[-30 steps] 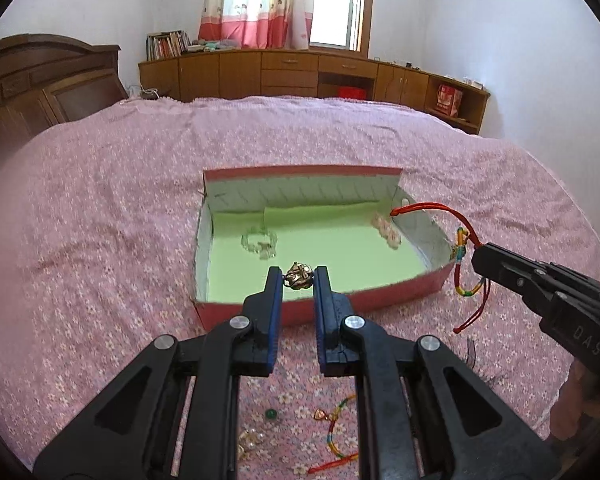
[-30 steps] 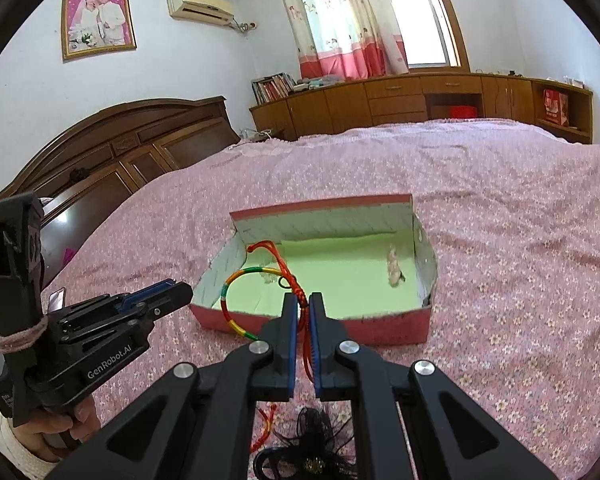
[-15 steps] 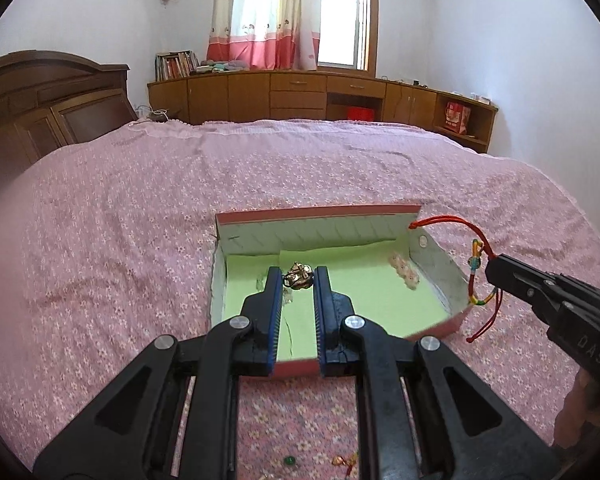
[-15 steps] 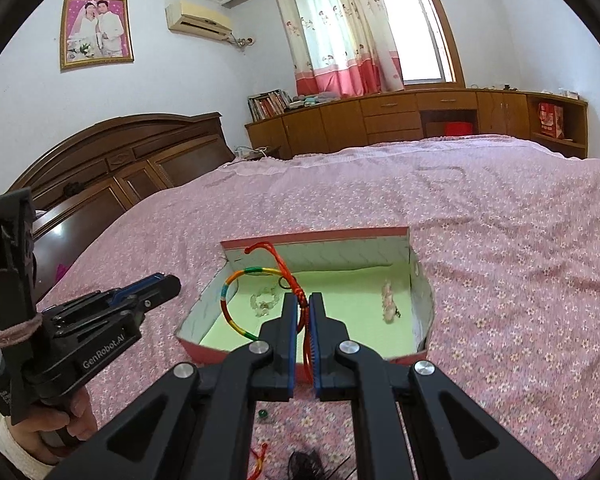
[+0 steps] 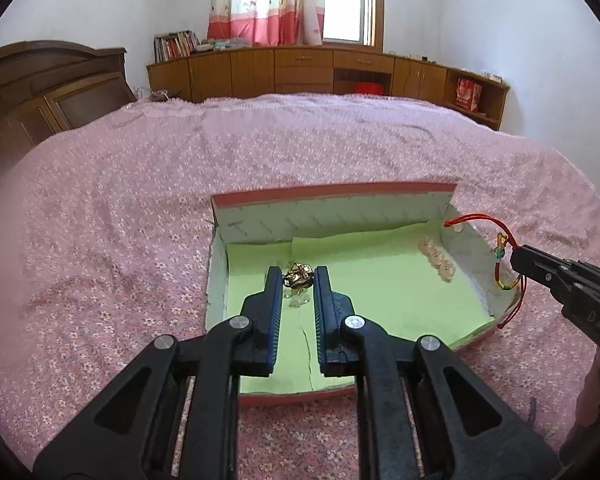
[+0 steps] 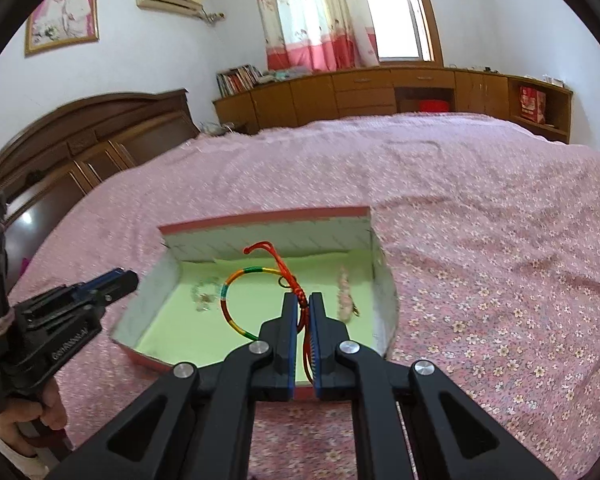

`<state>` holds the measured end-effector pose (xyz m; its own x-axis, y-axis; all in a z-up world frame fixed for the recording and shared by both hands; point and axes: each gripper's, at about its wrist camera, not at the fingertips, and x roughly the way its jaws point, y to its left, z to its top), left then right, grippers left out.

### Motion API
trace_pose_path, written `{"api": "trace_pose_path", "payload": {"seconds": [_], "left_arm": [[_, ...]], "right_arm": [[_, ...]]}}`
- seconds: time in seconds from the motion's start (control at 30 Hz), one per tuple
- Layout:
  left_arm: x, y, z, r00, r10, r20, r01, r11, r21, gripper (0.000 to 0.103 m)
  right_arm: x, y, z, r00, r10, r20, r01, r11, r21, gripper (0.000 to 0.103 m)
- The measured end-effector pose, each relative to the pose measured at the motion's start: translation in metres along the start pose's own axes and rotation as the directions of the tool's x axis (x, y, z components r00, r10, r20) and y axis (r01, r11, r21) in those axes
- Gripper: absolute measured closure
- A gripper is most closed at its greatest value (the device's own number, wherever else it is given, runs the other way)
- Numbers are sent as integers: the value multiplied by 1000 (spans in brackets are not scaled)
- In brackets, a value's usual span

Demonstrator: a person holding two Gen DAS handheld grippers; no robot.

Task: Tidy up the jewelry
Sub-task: 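Carry the gold ring and rainbow bracelet into the shoebox and open both tools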

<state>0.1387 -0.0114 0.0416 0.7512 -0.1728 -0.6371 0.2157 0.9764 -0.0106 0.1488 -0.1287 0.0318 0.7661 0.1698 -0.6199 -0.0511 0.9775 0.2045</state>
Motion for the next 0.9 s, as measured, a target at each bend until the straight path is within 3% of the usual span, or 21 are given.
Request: {"api": "trace_pose_path", "payload": {"seconds": [0.5,0.9], "left_arm": [[54,6,-17,986,12,-164,-15,1000,-18,96],[64,-2,-20,981,25,-194,-24,1000,8,96]], "right_arm": [[51,-19,-12,981,-114,-155,107,993,-50,96],[68,-6,-7,957,-197,-213,156,969,-193,96]]}}
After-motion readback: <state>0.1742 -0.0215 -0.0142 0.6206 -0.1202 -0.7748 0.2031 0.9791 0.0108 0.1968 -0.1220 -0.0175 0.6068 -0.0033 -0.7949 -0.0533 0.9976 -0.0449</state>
